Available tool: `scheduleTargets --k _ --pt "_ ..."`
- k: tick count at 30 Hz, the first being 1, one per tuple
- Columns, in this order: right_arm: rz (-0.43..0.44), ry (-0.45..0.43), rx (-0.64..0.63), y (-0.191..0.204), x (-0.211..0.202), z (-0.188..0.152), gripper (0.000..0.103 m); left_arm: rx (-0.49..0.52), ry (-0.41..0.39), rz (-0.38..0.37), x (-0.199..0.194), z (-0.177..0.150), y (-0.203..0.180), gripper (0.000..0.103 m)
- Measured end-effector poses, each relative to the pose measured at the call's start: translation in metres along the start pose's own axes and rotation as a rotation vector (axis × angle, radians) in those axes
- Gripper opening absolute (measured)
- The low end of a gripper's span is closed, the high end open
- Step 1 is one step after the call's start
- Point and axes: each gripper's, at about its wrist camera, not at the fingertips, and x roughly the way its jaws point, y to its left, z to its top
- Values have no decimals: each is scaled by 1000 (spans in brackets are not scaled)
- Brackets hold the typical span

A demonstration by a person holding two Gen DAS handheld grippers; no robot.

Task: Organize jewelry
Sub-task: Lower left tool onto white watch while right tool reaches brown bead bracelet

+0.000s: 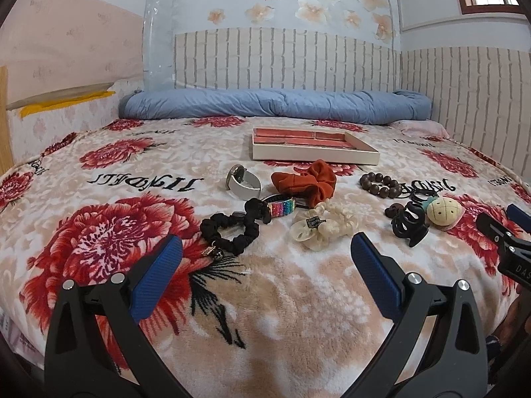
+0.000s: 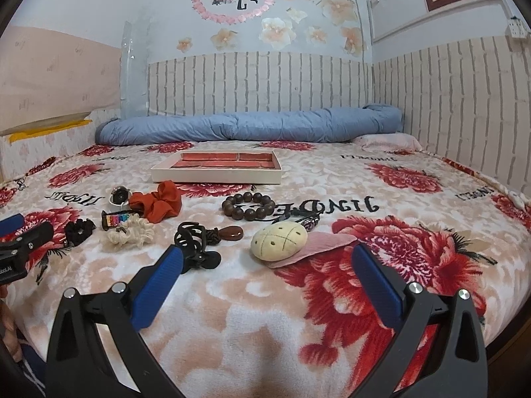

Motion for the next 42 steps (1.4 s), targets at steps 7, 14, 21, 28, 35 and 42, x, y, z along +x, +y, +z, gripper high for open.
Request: scheduleTargets --k 7,14,21,28,35,42 --pt "21 22 3 1 4 0 99 -9 55 -24 11 1 2 98" --pt "53 84 9 2 19 4 99 -3 112 -31 25 9 2 98" --pt "60 88 -6 10 39 31 99 -41 160 -25 47 31 14 98" --pt "41 125 20 4 83 62 99 -18 177 1 78 59 17 98" --pt "15 172 15 6 127 82 99 -27 209 1 116 88 26 98" --pt "-1 228 -1 6 173 100 99 -36 266 10 155 112 32 98"
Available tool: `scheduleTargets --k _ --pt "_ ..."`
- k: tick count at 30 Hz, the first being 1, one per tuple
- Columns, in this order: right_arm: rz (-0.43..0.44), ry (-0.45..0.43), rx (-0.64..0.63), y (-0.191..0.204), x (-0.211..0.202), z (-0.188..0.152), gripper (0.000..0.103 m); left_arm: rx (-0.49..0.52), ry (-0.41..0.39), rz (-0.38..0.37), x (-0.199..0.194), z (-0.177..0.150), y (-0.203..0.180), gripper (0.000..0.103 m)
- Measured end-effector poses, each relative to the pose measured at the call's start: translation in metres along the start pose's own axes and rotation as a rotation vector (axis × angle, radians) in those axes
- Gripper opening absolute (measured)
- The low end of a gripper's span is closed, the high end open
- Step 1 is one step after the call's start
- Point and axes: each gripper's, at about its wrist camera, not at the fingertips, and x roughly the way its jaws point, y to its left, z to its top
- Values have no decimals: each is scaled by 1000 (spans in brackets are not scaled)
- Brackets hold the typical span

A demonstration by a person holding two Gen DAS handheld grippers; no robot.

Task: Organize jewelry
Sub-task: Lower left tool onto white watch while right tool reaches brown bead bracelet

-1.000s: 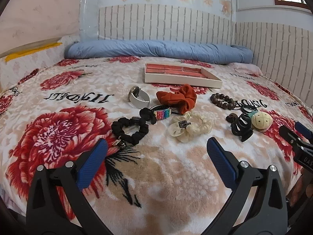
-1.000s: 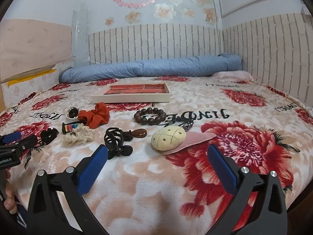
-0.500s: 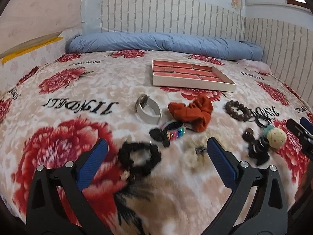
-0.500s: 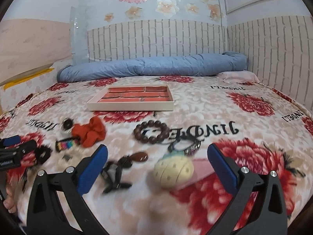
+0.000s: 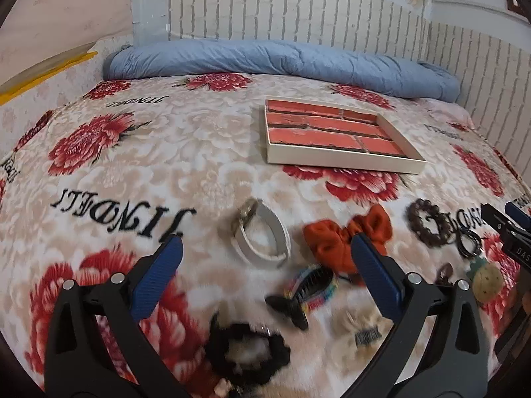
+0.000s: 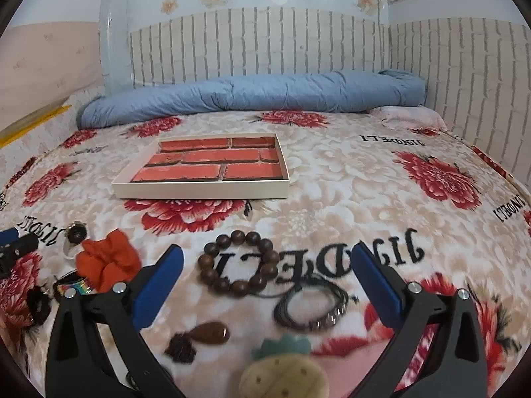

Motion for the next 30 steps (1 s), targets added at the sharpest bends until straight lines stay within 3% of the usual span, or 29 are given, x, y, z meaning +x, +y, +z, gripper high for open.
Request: scheduleTargets --k 11,15,17,23,30 --pt "50 129 26 10 54 15 83 -5 100 3 46 11 10 98" --pt "60 211 33 9 79 10 66 -30 137 -10 61 11 18 97" --pt "57 244 46 7 88 7 62 -43 153 -5 69 9 21 97" --pt "40 308 67 3 109 -6 55 -19 207 -1 91 2 18 83" --pt "32 365 80 -1 123 -9 53 -22 235 -18 100 0 19 80"
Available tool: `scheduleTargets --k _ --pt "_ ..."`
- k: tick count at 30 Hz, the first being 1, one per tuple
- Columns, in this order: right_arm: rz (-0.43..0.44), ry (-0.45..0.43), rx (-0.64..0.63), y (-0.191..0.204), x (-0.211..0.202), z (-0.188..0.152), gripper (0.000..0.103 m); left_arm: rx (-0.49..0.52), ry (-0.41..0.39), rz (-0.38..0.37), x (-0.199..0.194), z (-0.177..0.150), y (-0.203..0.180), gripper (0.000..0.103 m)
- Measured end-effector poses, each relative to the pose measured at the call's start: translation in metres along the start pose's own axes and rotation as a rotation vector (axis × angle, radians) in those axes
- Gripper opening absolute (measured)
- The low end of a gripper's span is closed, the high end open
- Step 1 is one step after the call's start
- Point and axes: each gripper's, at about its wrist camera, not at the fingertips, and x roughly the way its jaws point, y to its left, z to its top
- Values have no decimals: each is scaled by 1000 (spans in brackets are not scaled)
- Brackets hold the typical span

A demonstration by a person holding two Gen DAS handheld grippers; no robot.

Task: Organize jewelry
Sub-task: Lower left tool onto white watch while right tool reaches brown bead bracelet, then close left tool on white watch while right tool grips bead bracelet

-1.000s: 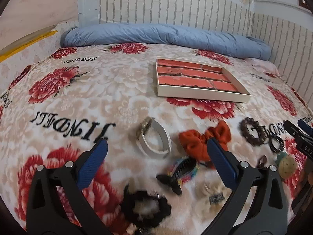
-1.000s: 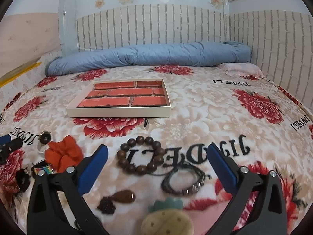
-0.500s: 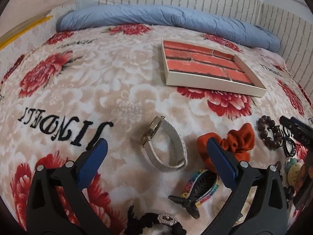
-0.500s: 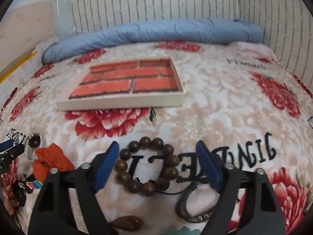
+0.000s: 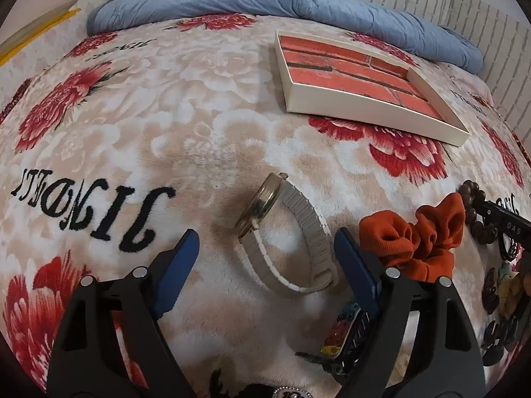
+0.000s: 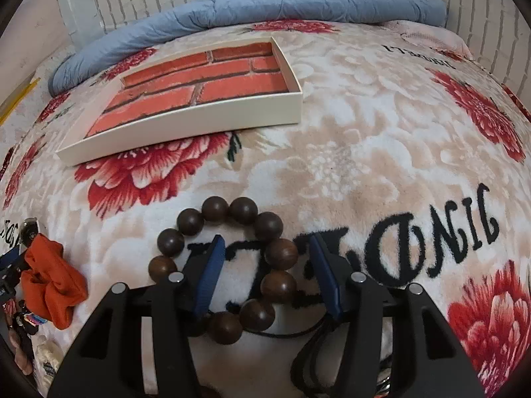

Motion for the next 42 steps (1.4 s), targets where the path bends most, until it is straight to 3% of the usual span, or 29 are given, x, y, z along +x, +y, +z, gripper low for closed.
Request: scheduleTargets --k 5,15,27,31,35,42 --pt "10 10 1 -2 4 2 51 15 28 -30 6 1 -2 72" --pt "11 -8 -1 -3 3 1 32 42 32 -46 5 0 -6 60" --pt "6 12 -6 -3 7 4 31 29 59 -90 5 3 2 54" --pt "11 14 -2 -3 8 4 31 44 57 -96 4 1 5 53" --pt "-3 18 -13 0 9 4 32 28 71 -89 9 3 10 64" --pt "-13 20 -23 4 10 4 33 91 85 21 22 11 -8 64"
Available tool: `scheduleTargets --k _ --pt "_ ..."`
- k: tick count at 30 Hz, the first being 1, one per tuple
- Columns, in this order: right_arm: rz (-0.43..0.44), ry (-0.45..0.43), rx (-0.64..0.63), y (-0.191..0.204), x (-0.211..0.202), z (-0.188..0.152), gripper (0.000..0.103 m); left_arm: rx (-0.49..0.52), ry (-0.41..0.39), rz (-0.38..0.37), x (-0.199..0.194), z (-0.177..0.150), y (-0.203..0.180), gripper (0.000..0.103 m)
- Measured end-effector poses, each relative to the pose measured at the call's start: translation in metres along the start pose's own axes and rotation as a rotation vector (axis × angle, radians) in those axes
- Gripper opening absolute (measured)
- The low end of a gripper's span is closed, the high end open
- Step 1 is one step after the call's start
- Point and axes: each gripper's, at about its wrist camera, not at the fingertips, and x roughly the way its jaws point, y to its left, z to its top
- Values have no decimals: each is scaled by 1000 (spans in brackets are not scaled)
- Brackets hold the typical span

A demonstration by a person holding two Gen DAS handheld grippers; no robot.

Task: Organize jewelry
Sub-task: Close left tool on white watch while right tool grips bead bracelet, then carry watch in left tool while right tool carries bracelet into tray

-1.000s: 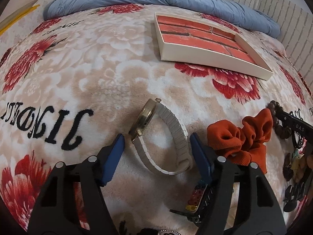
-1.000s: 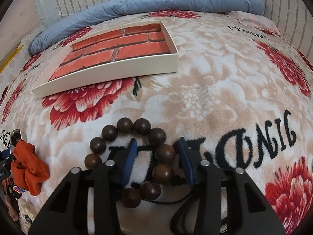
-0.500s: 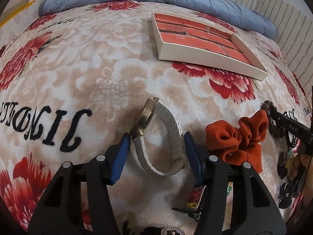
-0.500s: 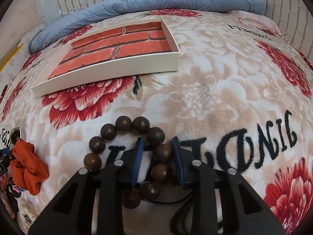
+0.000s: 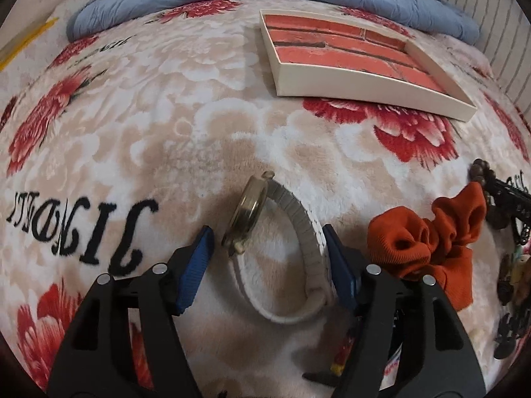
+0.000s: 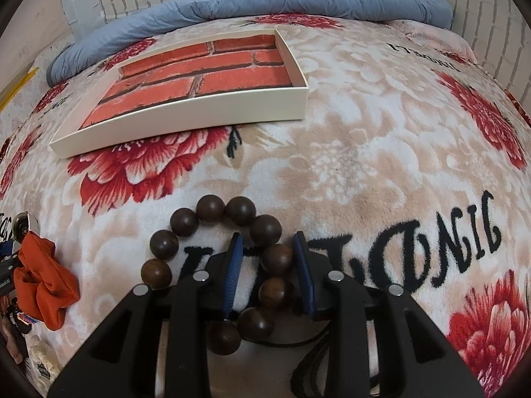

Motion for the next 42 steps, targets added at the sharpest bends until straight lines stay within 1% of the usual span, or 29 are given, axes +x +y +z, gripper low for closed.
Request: scheduleTargets --k 1,3,6,7,8,9,12,15,17,21,25,29,35,42 --pt "-3 -1 -2 0 0 0 32 -1 0 -1 0 1 0 63" --pt "-7 -6 -6 1 -1 -1 30 8 -4 -10 -1 1 1 54" --pt "-12 -24 -26 4 -4 -2 21 32 -7 -11 -6 -1 0 41" --pt "-14 -33 -37 6 -6 -3 20 27 -7 -18 -7 -1 2 39" --pt "-23 -45 -50 9 -9 -5 20 21 -7 -25 -8 -1 3 34" --pt "-28 -55 -58 10 -12 -5 20 10 -8 -33 -9 -1 5 31" --pt "-34 -89 -75 12 -22 -6 20 -13 -19 -58 -15 -2 10 20" --pt "-24 -107 -76 12 -32 -6 20 -5 -42 -59 -21 -4 9 19" --pt "-19 -104 -80 13 -35 -4 20 -3 -59 -59 -25 -4 9 19" --pt "-11 -112 -87 12 -44 -1 20 -22 -78 -85 -33 -1 12 19" --pt "5 -107 -80 9 -48 4 20 -19 -100 -85 -43 5 15 19" --pt "9 -112 -92 9 -52 9 20 -16 -118 -80 -52 16 14 19" --pt "27 -131 -99 13 -63 22 20 -2 -144 -96 -63 37 4 19" --pt "27 -158 -127 22 -80 58 20 28 -154 -108 -68 68 -14 19"
